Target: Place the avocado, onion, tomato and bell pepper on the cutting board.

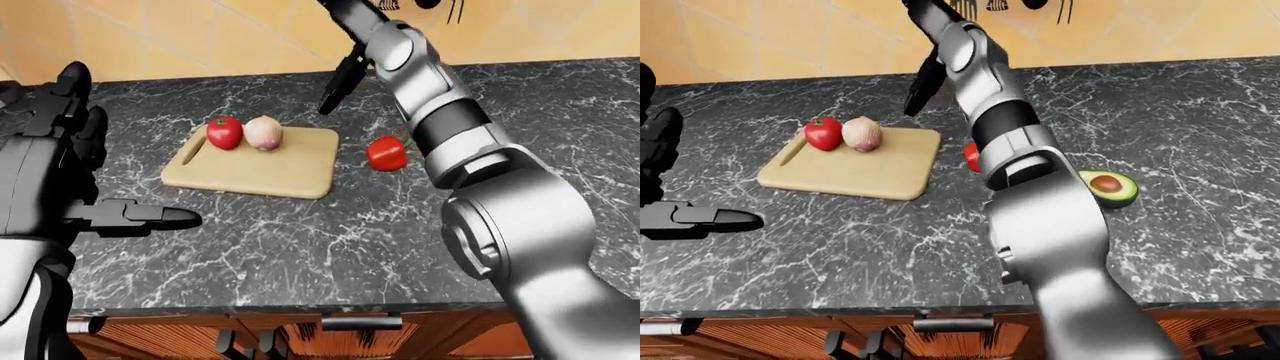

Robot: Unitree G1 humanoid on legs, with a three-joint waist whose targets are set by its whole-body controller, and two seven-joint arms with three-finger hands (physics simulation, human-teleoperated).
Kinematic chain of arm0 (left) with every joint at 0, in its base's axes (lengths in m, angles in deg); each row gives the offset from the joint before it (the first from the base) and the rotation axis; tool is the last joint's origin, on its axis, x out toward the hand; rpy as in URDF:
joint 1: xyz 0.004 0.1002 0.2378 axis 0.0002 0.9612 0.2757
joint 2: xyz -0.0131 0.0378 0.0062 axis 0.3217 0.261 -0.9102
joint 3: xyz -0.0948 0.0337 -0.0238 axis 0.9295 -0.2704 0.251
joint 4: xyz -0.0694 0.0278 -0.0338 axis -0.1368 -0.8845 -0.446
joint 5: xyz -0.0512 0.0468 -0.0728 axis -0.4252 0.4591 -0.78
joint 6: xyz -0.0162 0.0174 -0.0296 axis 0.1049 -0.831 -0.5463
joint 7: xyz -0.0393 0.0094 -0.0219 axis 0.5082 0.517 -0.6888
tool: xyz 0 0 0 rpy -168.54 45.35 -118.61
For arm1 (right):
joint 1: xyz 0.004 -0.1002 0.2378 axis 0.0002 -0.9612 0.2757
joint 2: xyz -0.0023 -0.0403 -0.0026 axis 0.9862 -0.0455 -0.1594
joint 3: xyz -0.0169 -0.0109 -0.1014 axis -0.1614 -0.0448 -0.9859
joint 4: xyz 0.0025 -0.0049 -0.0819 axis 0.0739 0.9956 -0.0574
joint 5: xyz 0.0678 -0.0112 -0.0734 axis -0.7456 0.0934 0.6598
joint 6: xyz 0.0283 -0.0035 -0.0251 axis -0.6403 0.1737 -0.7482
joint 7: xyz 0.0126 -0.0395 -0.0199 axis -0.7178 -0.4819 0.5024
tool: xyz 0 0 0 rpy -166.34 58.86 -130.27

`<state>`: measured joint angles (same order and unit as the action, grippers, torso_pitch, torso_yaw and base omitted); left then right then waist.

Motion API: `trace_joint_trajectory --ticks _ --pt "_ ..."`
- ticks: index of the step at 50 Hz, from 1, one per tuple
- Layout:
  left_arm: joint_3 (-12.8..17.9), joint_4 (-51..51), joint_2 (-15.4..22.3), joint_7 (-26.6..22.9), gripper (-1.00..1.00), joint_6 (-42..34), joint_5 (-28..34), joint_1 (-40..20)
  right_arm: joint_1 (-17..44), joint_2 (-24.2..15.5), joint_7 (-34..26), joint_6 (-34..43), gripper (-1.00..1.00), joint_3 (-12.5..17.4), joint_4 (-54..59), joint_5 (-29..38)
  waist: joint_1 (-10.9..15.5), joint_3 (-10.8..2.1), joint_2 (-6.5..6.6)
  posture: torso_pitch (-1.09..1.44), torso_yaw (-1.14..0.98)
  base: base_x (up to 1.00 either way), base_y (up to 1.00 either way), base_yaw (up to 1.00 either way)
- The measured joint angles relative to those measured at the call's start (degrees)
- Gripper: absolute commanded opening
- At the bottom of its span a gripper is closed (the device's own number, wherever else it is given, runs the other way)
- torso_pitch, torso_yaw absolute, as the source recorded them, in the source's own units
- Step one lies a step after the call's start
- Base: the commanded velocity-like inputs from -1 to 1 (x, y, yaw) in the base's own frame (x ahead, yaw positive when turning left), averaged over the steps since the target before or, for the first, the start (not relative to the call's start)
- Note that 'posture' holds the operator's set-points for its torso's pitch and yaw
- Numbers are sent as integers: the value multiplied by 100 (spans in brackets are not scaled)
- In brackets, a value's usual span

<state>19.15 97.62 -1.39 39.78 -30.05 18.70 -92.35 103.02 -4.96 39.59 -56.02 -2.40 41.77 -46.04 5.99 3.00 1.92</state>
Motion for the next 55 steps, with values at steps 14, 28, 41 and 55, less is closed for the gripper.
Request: trace_joint_trajectory --ticks 14,28,41,55 --pt "48 -1 21 -3 100 36 -2 -21 -390 -579 -1435 56 100 -95 -528 543 -25 15 -17 0 13 0 0 0" --pt "0 37 110 -11 100 -102 18 -120 -1007 -876 -2868 391 100 -36 -1865 1074 -34 24 -43 0 13 0 0 0" --pt "-86 -18 61 -6 100 -69 73 -140 -1698 -929 -4070 950 100 42 -3303 1252 -37 15 -77 0 13 0 0 0" --pt "-33 89 124 -72 100 -185 79 -179 -2339 -1048 -4595 1227 100 178 -4138 1313 -50 -7 -78 0 13 0 0 0"
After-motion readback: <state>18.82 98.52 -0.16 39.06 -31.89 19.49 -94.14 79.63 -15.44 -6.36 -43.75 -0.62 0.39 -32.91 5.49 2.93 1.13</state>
